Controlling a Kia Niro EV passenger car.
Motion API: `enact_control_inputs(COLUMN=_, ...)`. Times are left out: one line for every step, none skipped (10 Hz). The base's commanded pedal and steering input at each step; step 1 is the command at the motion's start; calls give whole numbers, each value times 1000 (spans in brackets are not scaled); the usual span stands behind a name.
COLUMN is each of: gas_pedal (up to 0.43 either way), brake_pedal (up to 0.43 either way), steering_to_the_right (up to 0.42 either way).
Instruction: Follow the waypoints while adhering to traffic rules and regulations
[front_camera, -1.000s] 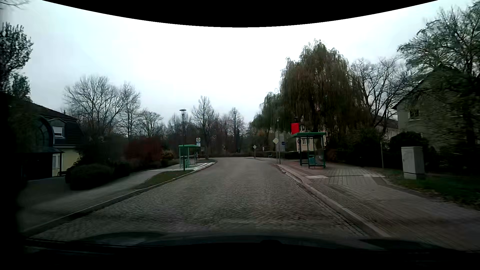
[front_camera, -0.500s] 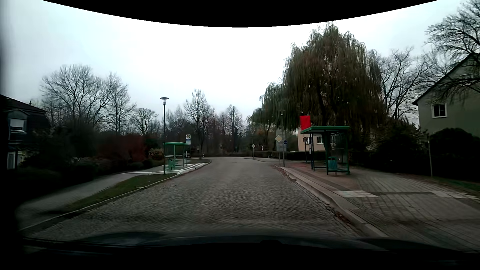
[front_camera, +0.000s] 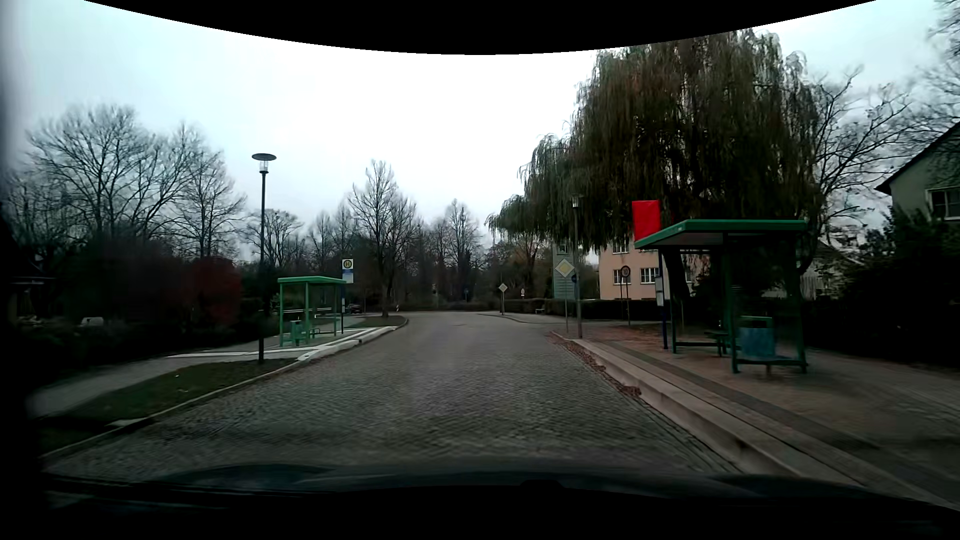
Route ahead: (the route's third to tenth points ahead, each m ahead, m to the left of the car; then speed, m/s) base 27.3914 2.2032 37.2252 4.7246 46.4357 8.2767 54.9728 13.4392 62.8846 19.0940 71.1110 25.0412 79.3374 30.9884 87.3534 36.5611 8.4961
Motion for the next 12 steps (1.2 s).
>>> enact_control_inputs(gas_pedal=130, brake_pedal=0, steering_to_the_right=5)
enact_control_inputs(gas_pedal=130, brake_pedal=0, steering_to_the_right=4)
enact_control_inputs(gas_pedal=130, brake_pedal=0, steering_to_the_right=2)
enact_control_inputs(gas_pedal=130, brake_pedal=0, steering_to_the_right=0)
enact_control_inputs(gas_pedal=130, brake_pedal=0, steering_to_the_right=0)
enact_control_inputs(gas_pedal=118, brake_pedal=0, steering_to_the_right=-3)
enact_control_inputs(gas_pedal=130, brake_pedal=0, steering_to_the_right=-5)
enact_control_inputs(gas_pedal=130, brake_pedal=0, steering_to_the_right=-7)
enact_control_inputs(gas_pedal=130, brake_pedal=0, steering_to_the_right=-8)
enact_control_inputs(gas_pedal=130, brake_pedal=0, steering_to_the_right=-10)
enact_control_inputs(gas_pedal=130, brake_pedal=0, steering_to_the_right=-10)
enact_control_inputs(gas_pedal=130, brake_pedal=0, steering_to_the_right=-11)
